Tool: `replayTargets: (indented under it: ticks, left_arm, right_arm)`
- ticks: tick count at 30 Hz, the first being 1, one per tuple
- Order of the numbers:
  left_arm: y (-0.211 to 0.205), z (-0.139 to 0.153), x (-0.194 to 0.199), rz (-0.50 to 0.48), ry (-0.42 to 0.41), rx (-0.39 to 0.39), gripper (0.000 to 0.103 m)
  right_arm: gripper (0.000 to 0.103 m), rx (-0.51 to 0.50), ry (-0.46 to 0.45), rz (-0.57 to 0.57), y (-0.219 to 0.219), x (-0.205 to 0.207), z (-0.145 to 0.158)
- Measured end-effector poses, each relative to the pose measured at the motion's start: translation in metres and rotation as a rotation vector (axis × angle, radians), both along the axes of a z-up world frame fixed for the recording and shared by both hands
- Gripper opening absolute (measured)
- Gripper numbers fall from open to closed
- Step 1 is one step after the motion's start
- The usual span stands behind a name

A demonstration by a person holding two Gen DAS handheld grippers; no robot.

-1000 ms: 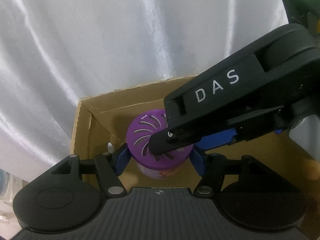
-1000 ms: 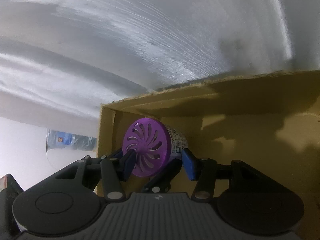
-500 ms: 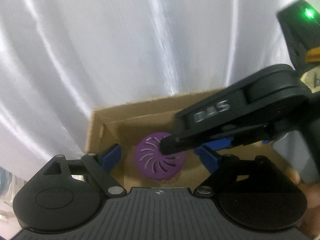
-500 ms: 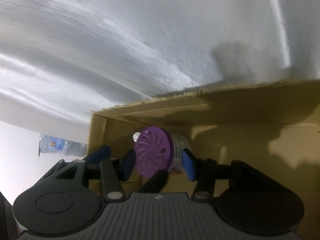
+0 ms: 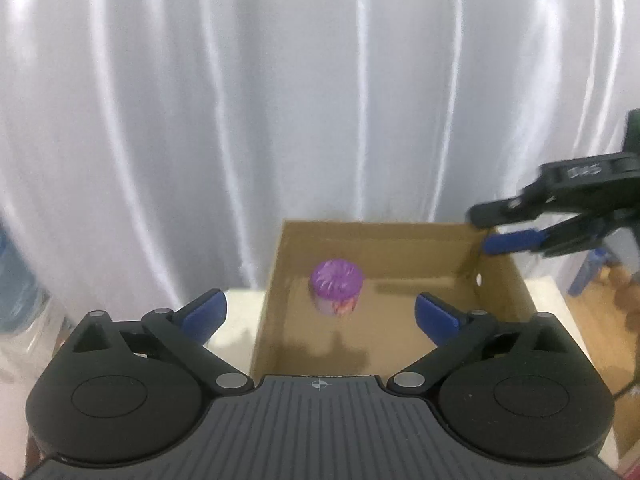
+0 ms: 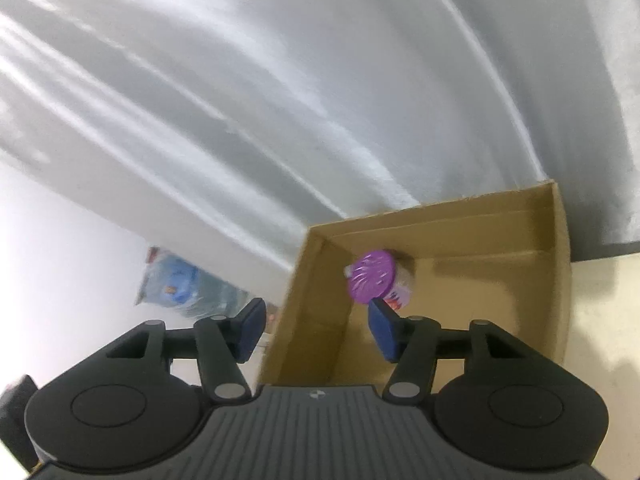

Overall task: Organize objects
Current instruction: 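Lower the purple jar into the cardboard box and open the right gripper, then move the right gripper back toward the white printed box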

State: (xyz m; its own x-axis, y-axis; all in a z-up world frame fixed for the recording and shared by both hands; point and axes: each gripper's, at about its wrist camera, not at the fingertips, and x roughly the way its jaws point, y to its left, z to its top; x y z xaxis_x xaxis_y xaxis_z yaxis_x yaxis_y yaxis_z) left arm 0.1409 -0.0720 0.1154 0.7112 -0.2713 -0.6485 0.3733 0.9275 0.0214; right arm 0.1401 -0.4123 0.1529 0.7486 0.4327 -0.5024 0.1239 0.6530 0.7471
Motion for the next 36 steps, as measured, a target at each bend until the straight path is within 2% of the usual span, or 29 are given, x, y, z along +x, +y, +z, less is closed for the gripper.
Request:
replayTargets:
  ticks: [4,5,6,8,15,20,26,32,36]
  left_arm:
    - [0.024,-0.016,-0.033,0.101,0.017,-0.049,0.101]
    - [0.064,0.000,-0.055,0.124,0.018,-0.066,0.101]
    - [0.075,0.009,-0.078,0.147,0.016,-0.081,0.101]
    - [0.076,0.008,-0.096,0.186,0.014,-0.102,0.101]
    - [0.086,-0.056,-0.139,0.261,0.062,-0.126,0.101]
    - [0.089,-0.071,-0.173,0.269,0.054,-0.086,0.101]
    - [0.070,-0.086,-0.175,0.248,0.055,-0.055,0.101]
    - [0.057,-0.099,-0.155,0.210,0.035,-0.042,0.101]
    - [0.047,-0.106,-0.161,0.183,0.009,-0.020,0.101]
  right_arm:
    - [0.067,-0.025,-0.055,0.033,0.019,-0.047,0.006]
    - [0.067,-0.024,-0.058,0.044,0.025,-0.055,0.005]
    - [0.067,-0.021,-0.060,0.057,0.031,-0.064,0.002]
    - [0.067,-0.015,-0.052,0.076,0.048,-0.076,-0.009]
    - [0.067,-0.005,0.056,0.164,0.093,-0.119,-0.053]
    - [0.067,-0.003,0.126,0.217,0.115,-0.139,-0.078]
    - [0.067,0.005,0.192,0.227,0.126,-0.140,-0.100]
    - [0.067,-0.078,0.184,0.200,0.125,-0.131,-0.091]
    - [0.067,-0.135,0.160,0.182,0.125,-0.131,-0.086]
